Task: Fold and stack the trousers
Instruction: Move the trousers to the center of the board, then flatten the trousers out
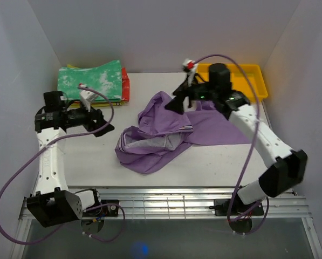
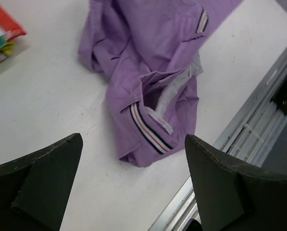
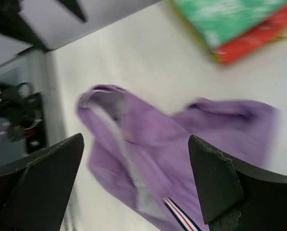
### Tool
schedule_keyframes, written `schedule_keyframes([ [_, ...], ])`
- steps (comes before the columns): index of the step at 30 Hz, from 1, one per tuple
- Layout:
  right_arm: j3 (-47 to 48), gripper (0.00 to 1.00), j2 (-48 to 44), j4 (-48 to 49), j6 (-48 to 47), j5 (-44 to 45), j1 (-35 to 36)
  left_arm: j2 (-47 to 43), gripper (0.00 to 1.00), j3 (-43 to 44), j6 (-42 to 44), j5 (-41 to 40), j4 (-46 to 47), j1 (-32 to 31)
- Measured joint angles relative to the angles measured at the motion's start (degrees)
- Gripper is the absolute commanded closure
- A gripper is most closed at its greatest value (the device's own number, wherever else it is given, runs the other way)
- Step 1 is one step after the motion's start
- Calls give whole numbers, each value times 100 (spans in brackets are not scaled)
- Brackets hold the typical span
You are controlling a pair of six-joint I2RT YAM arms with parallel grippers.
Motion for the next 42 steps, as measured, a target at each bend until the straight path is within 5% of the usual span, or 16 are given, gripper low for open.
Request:
schedule_keyframes([
  [7,-1709,2,-2065,-826,-1698,680,-2988,750,2,492,-339,-1961,992,-3764],
  [15,-2385,4,-9,-1759,-2736,1226,-5095,2861,3,1187,-358,-4059,1556,-6131],
  [18,-2361,4,177,-1939,-2846,1270,-5302,3383,16,1185,-426,-4811,1779,-6607],
  [21,-2155,5,240,-2009,-2870,1250,-5274,3681,44,1165,-619,-5515,2033,-6832],
  [22,-2052,6,304,-1991,-2865,1250,-5254,3731,54,1165,-658,-5705,2094,-6843],
  [24,-1851,7,542,-1932,-2868,1294,-5224,3790,100,1161,-916,-6310,2245,-6773],
  [27,-1727,10,1172,-1768,-2883,1600,-5215,3639,100,1161,-1217,-6166,2238,-6507],
  [30,-1703,18,1491,-1746,-2986,1746,-5217,2933,100,1005,-1766,-5506,2190,-5591],
  [36,-1762,48,1392,-1768,-3084,1694,-5226,389,100,57,-2559,-4535,2310,-2396],
  [39,-1729,47,1353,-1869,-3108,1650,-5215,-470,100,-739,-2649,-4164,2251,-1685],
  [42,-1626,46,1320,-1978,-3163,1563,-5204,-363,100,-1427,-2743,-3827,2035,-1029],
])
